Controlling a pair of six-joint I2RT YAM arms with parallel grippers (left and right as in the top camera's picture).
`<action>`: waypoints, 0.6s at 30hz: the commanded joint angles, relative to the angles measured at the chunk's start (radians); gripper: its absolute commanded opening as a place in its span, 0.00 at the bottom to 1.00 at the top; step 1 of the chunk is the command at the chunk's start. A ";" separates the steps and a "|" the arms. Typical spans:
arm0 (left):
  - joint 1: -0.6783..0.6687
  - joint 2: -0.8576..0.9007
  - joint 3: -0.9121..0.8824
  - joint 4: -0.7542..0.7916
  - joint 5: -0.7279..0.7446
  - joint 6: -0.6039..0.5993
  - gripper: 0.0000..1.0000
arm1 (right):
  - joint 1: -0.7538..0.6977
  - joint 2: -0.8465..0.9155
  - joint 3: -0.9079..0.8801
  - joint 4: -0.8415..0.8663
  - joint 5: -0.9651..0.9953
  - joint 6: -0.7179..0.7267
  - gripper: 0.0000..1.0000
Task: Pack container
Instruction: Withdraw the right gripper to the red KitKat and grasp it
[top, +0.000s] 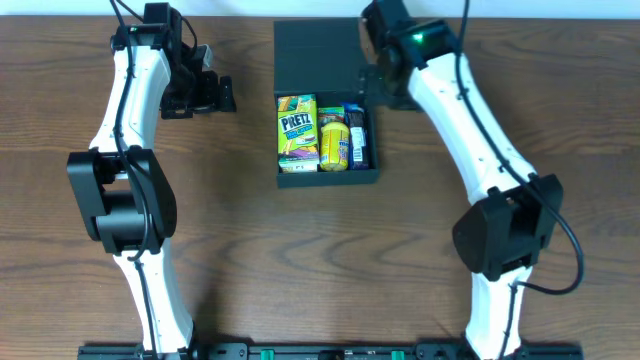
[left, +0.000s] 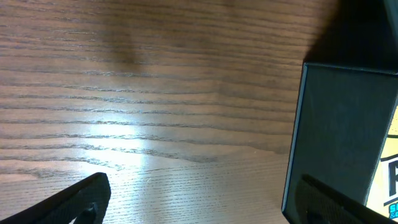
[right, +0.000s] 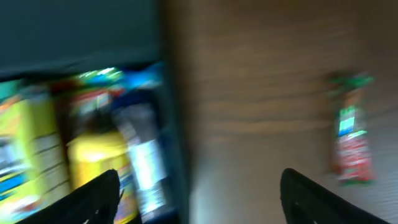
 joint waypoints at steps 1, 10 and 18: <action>0.003 -0.027 0.022 0.003 -0.006 0.018 0.95 | -0.082 0.014 -0.017 0.002 0.116 -0.123 0.84; 0.002 -0.027 0.022 0.026 -0.003 0.014 0.95 | -0.308 0.037 -0.264 0.101 0.057 -0.337 0.82; 0.002 -0.027 0.022 0.024 -0.003 0.002 0.95 | -0.328 0.037 -0.415 0.313 -0.036 -0.468 0.77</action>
